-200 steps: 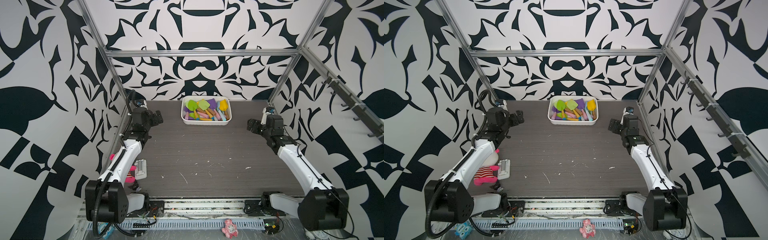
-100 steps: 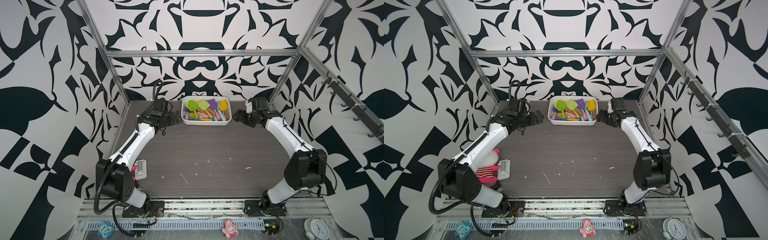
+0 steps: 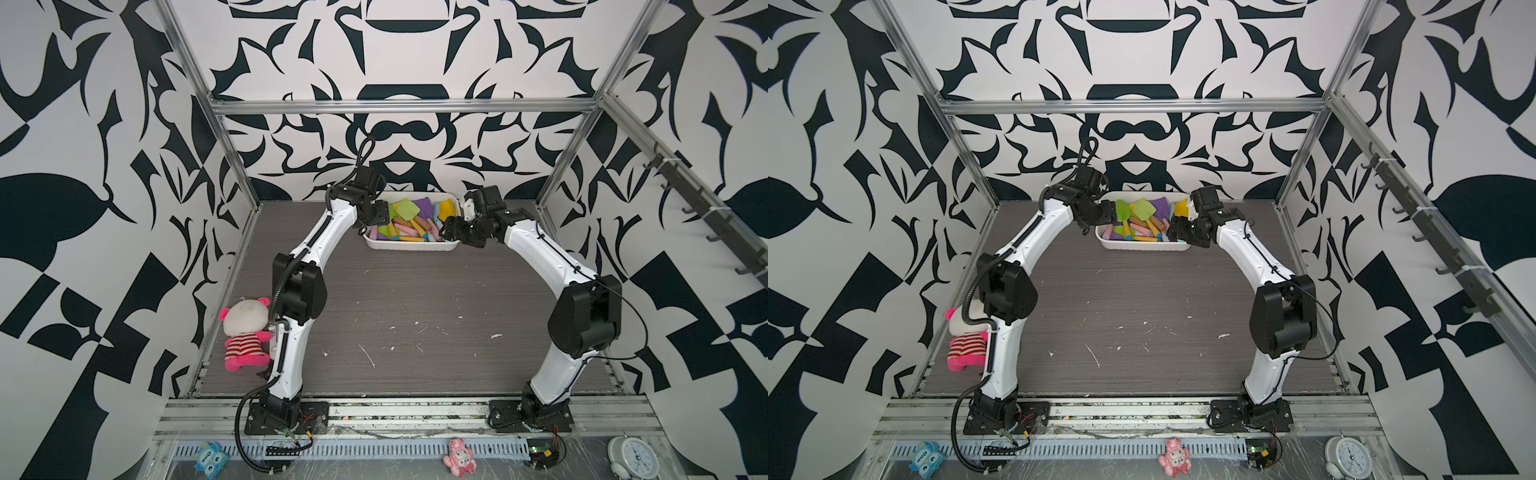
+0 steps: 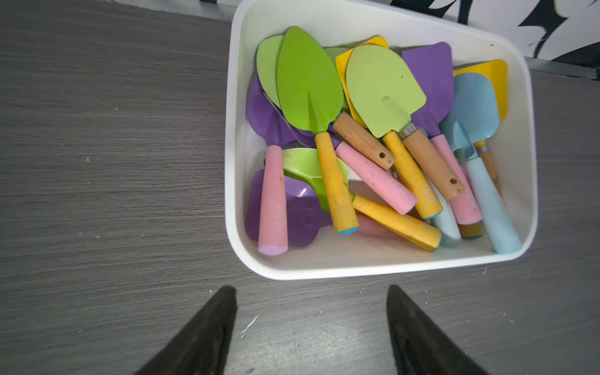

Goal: Take the shovel out of the storage box
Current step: Pick up the shovel from the storage box.

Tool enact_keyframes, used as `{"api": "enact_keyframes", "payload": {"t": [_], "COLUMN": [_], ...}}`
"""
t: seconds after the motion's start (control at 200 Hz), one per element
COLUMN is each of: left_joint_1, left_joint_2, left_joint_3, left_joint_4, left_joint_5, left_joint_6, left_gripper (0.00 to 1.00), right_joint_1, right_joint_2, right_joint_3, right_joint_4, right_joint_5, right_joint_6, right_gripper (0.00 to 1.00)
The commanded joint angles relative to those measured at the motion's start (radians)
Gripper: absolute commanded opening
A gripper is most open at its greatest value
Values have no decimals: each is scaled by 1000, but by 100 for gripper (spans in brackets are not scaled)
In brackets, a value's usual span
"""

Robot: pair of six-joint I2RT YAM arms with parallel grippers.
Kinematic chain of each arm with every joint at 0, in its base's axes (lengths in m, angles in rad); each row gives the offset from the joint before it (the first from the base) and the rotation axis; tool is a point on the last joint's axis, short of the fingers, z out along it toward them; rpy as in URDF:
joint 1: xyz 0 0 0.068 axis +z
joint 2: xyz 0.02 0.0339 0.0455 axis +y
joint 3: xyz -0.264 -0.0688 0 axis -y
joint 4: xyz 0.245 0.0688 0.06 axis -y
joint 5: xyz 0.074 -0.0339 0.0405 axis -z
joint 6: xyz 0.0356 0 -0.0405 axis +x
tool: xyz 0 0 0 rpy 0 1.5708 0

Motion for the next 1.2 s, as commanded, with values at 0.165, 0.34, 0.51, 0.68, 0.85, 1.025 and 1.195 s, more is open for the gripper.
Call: {"api": "enact_keyframes", "payload": {"t": [0.165, 0.34, 0.51, 0.68, 0.85, 1.025, 1.195], "left_joint_1": [-4, -5, -3, -4, -5, -6, -11], "left_joint_2": [173, 215, 273, 317, 357, 370, 377], "left_joint_3": [227, 245, 282, 294, 316, 292, 279], "left_joint_4": [-152, -124, -115, -103, -112, -124, -140], "left_joint_5": [-67, -93, -104, -121, -150, -180, -208], "left_joint_6": [69, 103, 137, 170, 223, 255, 266], "left_gripper": [62, 60, 58, 57, 57, 56, 53], "right_joint_1": [10, 19, 26, 27, 29, 29, 29], "right_joint_2": [-1, 18, 27, 29, 31, 39, 46], "right_joint_3": [68, 97, 111, 120, 126, 133, 145], "right_joint_4": [-31, -54, -73, -85, -90, -96, -101], "right_joint_5": [-34, -45, -46, -45, -45, -45, -42], "right_joint_6": [-6, -10, -19, -28, -28, -30, -33], "right_gripper": [81, 80, 79, 79, 79, 79, 78]}}
